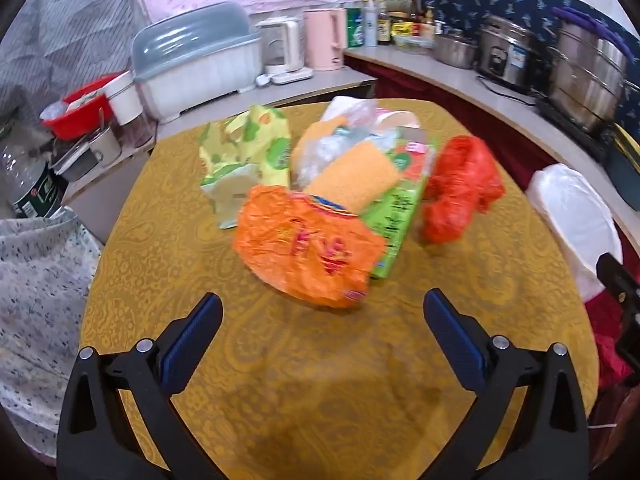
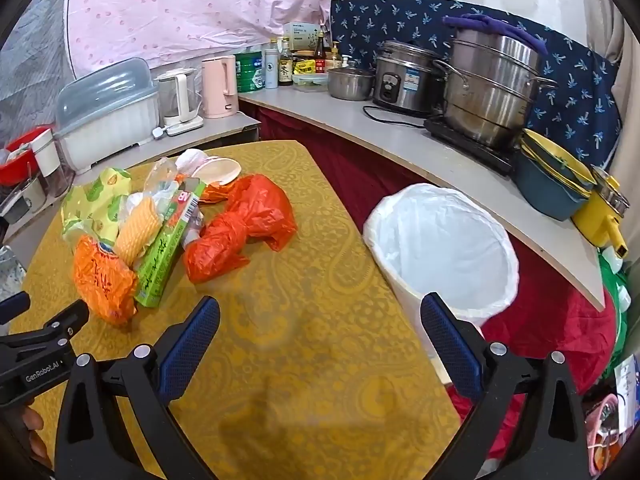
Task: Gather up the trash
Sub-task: 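Grasp the orange printed bag with the left gripper while the right grasps the red bag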
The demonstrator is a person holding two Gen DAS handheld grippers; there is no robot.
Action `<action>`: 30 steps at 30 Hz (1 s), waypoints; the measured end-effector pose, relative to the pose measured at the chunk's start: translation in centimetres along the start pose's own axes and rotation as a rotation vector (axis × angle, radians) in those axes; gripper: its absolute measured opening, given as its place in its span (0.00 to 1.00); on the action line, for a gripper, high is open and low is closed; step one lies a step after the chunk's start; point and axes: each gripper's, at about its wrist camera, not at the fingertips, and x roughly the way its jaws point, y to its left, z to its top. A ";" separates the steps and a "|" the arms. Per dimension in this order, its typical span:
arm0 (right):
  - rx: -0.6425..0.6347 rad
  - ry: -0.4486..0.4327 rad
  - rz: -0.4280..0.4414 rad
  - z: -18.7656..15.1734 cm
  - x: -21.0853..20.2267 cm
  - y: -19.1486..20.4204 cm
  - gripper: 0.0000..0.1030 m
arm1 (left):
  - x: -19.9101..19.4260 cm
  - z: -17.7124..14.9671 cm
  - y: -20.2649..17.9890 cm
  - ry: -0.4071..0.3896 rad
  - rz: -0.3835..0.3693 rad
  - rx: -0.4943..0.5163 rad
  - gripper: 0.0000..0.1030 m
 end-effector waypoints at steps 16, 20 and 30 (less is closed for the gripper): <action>0.082 0.110 0.097 3.4 12.0 5.8 0.93 | 6.7 3.5 2.5 0.044 -0.060 -0.100 0.93; 0.146 0.167 0.129 3.8 14.9 6.0 0.87 | 8.6 3.7 2.3 0.072 -0.073 -0.107 0.93; 0.188 0.229 0.238 3.0 18.2 7.3 0.46 | 10.4 3.0 3.9 0.123 -0.131 -0.150 0.71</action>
